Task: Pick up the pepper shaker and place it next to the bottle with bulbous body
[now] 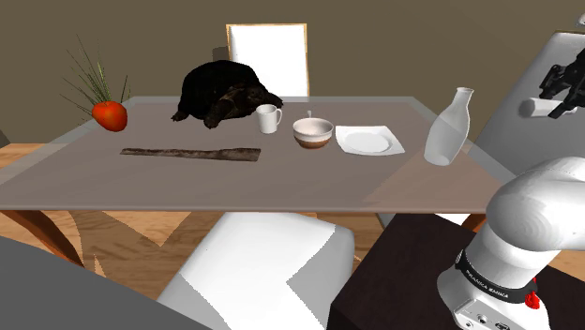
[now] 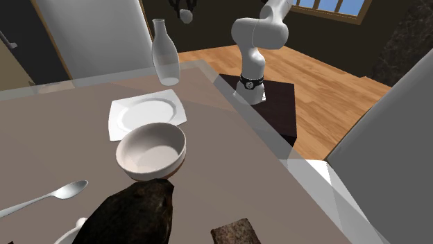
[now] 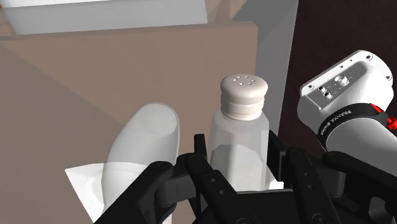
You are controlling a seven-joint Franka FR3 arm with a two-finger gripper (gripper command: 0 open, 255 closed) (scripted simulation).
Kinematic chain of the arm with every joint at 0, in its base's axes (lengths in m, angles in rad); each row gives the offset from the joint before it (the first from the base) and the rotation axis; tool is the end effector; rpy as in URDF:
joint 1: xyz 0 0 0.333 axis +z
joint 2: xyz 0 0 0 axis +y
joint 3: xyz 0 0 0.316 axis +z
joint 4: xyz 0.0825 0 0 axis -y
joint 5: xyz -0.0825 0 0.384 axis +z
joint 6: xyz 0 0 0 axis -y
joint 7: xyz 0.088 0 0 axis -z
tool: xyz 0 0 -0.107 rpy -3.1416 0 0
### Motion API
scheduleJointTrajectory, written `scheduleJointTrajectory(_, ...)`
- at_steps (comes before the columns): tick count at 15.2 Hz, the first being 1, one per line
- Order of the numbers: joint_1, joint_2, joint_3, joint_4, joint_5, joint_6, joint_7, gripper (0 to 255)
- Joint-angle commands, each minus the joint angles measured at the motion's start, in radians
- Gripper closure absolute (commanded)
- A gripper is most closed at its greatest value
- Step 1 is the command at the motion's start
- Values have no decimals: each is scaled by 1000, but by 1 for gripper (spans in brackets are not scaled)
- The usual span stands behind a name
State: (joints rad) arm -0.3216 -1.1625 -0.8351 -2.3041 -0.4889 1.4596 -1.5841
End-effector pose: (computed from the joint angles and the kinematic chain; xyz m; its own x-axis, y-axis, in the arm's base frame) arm -0.0136 -0.3549 0.5462 0.7234 0.6365 0.2674 0.6391 -0.7639 0.0895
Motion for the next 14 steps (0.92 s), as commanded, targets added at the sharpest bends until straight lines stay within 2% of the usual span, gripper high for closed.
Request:
scheduleJointTrajectory(1, -7, -10, -16, -30, -16, 22, -2, 255)
scheduleJointTrajectory(14, -48, -54, -123, -182, -114, 141, -14, 255)
